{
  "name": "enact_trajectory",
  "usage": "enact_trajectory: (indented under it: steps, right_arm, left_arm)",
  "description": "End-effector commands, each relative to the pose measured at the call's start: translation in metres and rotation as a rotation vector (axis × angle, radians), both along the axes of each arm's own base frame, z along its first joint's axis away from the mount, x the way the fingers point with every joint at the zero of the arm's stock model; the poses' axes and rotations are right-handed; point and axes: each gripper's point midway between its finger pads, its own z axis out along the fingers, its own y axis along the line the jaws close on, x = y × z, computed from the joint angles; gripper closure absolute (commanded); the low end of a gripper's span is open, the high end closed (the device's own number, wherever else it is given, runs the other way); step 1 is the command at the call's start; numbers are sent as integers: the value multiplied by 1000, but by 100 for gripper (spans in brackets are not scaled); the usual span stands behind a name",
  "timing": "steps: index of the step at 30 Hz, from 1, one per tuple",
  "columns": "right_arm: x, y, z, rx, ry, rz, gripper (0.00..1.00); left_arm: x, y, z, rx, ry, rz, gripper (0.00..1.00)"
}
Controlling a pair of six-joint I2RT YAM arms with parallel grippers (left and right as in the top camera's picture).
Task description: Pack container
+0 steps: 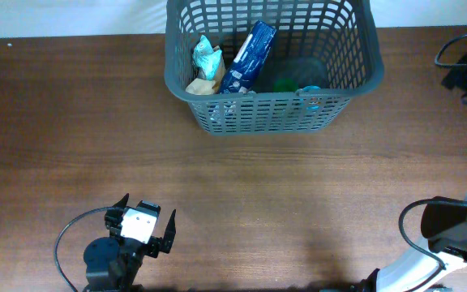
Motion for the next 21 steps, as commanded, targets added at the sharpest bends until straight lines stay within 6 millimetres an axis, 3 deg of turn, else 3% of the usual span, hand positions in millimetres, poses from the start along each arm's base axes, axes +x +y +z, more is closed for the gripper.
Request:
enact_trajectory:
  steps: [1,16,21]
  right_arm:
    - [-2,-3,0,-8,4,-16,1]
    - [-2,-3,0,-10,4,-12,1]
    - [6,-6,12,-35,-66,-13,1]
  left_arm:
    - [0,2,-2,7,-1,9,1]
    - [0,2,-2,7,-1,8,1]
    - [0,2,-2,7,-1,9,1]
